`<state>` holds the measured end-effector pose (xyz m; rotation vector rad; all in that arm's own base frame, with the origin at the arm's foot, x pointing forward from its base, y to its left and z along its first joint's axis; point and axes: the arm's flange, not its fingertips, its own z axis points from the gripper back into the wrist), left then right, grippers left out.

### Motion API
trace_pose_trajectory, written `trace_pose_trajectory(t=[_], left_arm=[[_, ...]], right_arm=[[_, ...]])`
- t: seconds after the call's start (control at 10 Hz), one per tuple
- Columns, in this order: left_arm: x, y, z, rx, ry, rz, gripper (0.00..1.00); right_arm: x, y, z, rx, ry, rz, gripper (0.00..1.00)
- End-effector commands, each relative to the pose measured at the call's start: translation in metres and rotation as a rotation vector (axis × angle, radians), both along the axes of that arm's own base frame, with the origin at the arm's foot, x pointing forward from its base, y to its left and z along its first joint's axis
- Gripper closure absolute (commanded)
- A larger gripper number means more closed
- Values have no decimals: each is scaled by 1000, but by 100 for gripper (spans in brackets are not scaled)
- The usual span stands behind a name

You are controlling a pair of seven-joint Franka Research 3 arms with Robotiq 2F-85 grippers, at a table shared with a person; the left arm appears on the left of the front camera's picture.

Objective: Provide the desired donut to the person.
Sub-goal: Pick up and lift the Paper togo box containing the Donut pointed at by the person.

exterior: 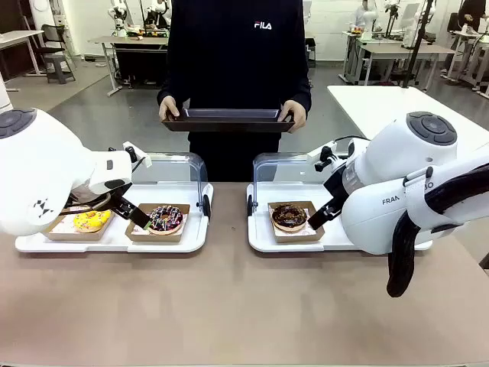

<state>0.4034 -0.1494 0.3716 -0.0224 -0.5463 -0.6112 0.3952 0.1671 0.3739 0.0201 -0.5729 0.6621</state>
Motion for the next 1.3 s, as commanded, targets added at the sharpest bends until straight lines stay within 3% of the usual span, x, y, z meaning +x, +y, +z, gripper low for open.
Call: trace_pose_trajectory(t=[0.0, 1.2], left_arm=[[0, 0, 0, 0, 0, 0, 0], [0, 0, 0, 0, 0, 0, 0]], right_arm=[[0, 0, 0, 0, 0, 0, 0], [0, 0, 0, 0, 0, 0, 0]])
